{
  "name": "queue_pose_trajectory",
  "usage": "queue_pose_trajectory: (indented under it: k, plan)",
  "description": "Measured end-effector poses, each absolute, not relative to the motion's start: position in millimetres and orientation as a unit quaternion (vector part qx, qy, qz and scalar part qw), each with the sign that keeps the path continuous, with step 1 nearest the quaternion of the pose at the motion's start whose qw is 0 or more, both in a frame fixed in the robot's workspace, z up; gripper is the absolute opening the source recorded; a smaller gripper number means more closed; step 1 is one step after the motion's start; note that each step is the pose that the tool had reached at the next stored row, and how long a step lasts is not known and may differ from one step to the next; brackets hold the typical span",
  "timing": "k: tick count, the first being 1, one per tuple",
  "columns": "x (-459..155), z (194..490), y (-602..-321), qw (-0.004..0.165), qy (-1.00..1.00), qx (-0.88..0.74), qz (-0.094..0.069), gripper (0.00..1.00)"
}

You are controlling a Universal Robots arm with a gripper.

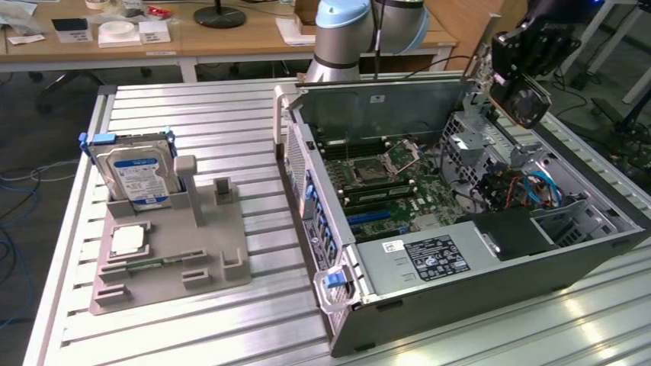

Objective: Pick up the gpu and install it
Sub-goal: 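Pick up the gpu and move the gpu toward the slot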

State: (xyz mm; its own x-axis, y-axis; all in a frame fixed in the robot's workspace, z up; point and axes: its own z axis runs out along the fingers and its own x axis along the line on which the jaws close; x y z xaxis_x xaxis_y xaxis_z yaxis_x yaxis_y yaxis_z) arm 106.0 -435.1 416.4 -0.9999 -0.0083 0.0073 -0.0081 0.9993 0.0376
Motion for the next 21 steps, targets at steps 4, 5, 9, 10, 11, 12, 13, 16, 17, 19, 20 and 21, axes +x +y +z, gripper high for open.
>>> queue_pose_trajectory:
  k: [4, 5, 9, 10, 11, 12, 13, 16, 17, 19, 20, 21]
  plan:
    - [95.0, 416.3, -435.1, 0.004, -1.0, 0.004, -0.019, 0.28]
    - [91.9, 416.3, -435.1, 0.004, -1.0, 0.004, -0.019, 0.28]
    - [84.0, 416.1, -435.2, 0.004, -1.0, 0.012, -0.019, 0.28]
    - [83.0, 416.1, -435.2, 0.004, -1.0, 0.016, -0.019, 0.28]
    - [81.7, 416.0, -435.1, 0.004, -1.0, 0.019, -0.019, 0.28]
    - [79.5, 416.0, -435.1, 0.004, -1.0, 0.021, -0.019, 0.28]
    - [75.9, 416.0, -435.1, 0.004, -1.0, 0.022, -0.019, 0.28]
    - [66.3, 415.8, -435.1, 0.004, -1.0, 0.022, -0.019, 0.28]
    - [63.4, 415.8, -435.1, 0.004, -1.0, 0.022, -0.019, 0.28]
    - [57.1, 415.6, -435.2, 0.004, -1.0, 0.021, -0.019, 0.28]
    - [54.5, 415.5, -435.2, 0.004, -1.0, 0.02, -0.019, 0.28]
    - [51.5, 415.4, -435.1, 0.004, -1.0, 0.019, -0.019, 0.28]
